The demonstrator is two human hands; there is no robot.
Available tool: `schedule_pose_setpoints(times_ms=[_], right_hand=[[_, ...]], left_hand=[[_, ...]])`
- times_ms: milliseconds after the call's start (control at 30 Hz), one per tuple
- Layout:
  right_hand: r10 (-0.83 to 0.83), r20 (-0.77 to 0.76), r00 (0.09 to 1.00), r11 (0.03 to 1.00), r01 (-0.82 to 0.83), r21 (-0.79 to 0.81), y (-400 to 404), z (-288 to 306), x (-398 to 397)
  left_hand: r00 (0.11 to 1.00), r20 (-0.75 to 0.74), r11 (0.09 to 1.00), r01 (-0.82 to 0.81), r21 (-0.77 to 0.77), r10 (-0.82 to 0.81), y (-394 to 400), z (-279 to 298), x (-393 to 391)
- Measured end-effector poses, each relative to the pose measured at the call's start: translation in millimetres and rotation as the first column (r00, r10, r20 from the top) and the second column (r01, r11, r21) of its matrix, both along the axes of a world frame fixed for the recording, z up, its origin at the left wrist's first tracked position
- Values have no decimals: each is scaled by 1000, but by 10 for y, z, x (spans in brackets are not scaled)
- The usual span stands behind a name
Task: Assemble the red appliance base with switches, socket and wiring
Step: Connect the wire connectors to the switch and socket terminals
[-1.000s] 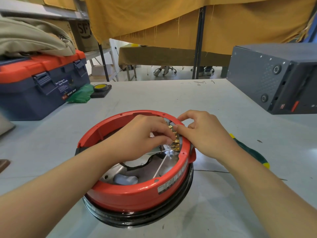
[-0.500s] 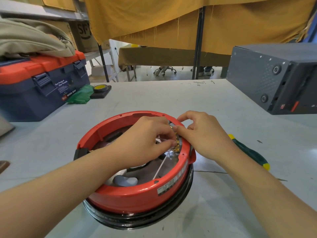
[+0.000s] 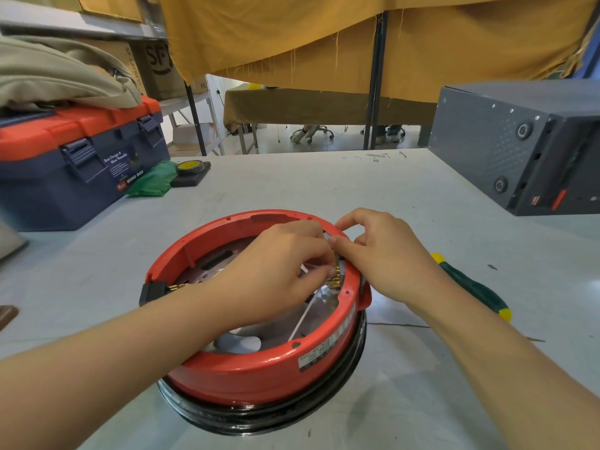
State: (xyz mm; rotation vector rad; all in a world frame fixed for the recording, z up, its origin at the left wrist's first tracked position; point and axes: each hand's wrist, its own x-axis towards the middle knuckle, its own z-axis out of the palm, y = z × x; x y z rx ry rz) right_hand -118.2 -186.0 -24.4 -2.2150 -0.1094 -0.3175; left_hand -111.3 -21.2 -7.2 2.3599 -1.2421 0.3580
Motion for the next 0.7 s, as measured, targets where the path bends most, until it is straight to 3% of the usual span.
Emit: schedule_pose_setpoints(times_ms=[367,700], right_hand=[[10,6,1000,1000,-10,-19,-24,5,15],[-1,43,999,999,3,-42,-70,15,14]], left_hand=[[1000,-11,1000,28,-2,-28,29,-8,46],[996,-83,995,-47,-85,40,77,79,24]])
